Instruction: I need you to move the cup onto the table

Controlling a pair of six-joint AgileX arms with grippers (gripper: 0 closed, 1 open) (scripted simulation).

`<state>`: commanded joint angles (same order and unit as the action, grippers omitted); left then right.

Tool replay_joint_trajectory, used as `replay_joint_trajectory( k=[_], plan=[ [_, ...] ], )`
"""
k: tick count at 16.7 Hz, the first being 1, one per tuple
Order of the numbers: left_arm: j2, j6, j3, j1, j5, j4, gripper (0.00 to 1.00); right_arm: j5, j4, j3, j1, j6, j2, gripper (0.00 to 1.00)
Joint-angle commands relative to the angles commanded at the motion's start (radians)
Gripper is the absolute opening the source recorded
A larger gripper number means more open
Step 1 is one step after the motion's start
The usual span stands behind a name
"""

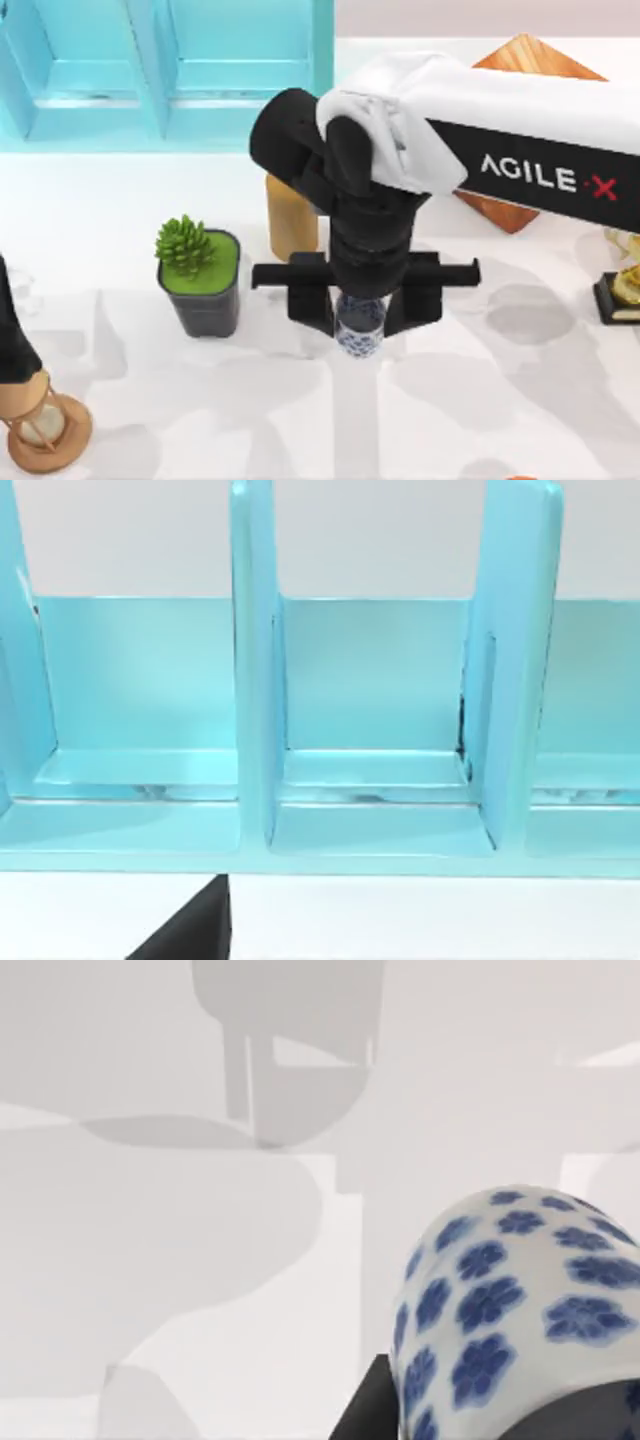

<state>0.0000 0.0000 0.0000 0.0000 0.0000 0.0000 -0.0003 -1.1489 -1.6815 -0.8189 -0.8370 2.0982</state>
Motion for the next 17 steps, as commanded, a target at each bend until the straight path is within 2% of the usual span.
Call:
replay_joint_trajectory(
  k=[11, 17],
  plan=[
    [0.0, 0.0, 0.0, 0.0, 0.0, 0.0, 1.0, 0.0, 0.0, 0.0, 0.0, 0.0, 0.0, 0.98],
    [0.0, 0.0, 0.0, 0.0, 0.0, 0.0, 1.0, 0.0, 0.0, 0.0, 0.0, 0.0, 0.0, 1.0]
  ],
)
